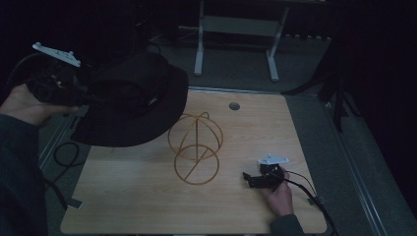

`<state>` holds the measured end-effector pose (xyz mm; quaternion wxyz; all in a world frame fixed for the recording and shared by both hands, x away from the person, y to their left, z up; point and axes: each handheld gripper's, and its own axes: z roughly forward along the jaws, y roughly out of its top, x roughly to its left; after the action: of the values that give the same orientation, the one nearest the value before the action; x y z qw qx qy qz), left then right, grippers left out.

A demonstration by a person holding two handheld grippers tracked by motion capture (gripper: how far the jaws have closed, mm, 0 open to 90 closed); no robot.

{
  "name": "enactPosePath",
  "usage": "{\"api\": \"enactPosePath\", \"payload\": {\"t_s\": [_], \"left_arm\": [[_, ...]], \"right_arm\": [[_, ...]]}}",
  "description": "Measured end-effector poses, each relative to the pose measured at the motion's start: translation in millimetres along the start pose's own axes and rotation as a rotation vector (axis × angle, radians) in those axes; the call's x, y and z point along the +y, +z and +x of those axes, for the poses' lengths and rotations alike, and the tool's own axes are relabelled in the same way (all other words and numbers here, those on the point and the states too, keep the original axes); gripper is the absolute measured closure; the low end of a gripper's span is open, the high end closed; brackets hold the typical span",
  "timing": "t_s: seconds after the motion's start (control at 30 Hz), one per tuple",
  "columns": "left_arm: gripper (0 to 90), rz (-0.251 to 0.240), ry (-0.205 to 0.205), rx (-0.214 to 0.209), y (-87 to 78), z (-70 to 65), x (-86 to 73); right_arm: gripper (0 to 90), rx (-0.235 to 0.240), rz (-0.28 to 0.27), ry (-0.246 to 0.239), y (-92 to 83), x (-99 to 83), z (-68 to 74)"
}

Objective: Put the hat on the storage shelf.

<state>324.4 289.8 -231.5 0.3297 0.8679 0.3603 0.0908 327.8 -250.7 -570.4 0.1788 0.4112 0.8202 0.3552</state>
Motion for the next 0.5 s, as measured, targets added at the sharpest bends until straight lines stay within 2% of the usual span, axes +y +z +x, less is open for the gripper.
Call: {"api": "enactPosePath", "payload": {"t_s": [0.2,0.37,0.4,0.5], "left_arm": [[88.4,-0.004,0.032,-0.020,0.1,-6.5,7.7],[88.4,-0.005,0.042,-0.036,1.7,-9.9,12.9],[88.4,-0.011,0.043,-0.065,3.4,-11.8,15.5],[88.4,0.007,0.063,-0.072,7.0,-16.8,21.1]], "right_arm": [[13.0,0.000,0.000,0.000,0.0,0.0,0.0],[13.0,0.000,0.000,0.000,0.0,0.0,0.0],[13.0,0.000,0.000,0.000,0.0,0.0,0.0],[13.0,0.000,0.000,-0.001,0.0,0.0,-0.1]]}}
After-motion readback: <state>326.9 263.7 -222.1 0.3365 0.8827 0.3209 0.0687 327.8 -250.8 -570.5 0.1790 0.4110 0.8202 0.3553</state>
